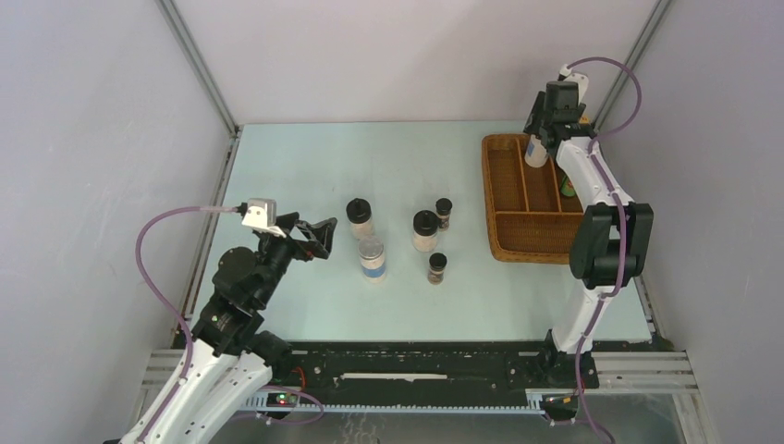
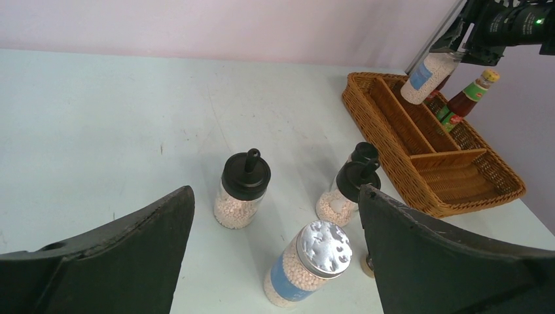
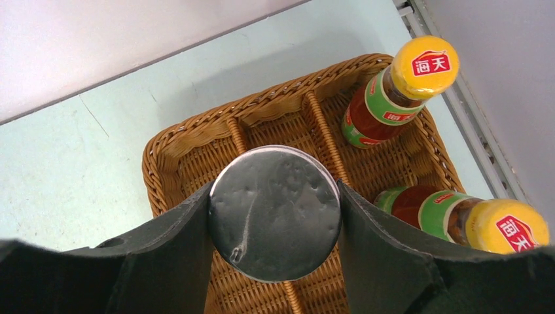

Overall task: Organize the condiment bottles
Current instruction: Place the bottle in the storage box.

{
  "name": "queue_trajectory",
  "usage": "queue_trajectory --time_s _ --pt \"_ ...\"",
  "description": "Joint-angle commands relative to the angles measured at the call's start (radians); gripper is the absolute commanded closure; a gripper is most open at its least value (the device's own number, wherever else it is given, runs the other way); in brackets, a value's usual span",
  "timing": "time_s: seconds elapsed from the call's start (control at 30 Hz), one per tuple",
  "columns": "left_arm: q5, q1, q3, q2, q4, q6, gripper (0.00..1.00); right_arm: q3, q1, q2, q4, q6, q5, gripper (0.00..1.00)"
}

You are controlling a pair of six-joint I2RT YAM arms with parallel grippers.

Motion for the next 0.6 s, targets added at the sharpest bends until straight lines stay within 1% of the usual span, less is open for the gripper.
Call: queue_trajectory --time_s 0.0,0.37,0.4,0.57 --pt "0.005 -0.004 -0.018 0.004 0.036 0.000 0.00 0.074 -0.005 0.003 0.108 0.030 0.015 1.00" --pt "-0.004 -0.005 -0.022 0.015 0.038 0.003 0.00 0.102 -0.005 0.062 0.114 0.034 0.012 1.00" --pt "-0.005 -0.004 -0.023 0.018 0.039 0.003 0.00 0.104 -0.029 0.066 0.114 0.034 0.013 1.00" --pt "-0.006 -0.004 -0.026 0.026 0.043 0.005 0.00 0.121 -0.036 0.091 0.114 0.035 0.010 1.00"
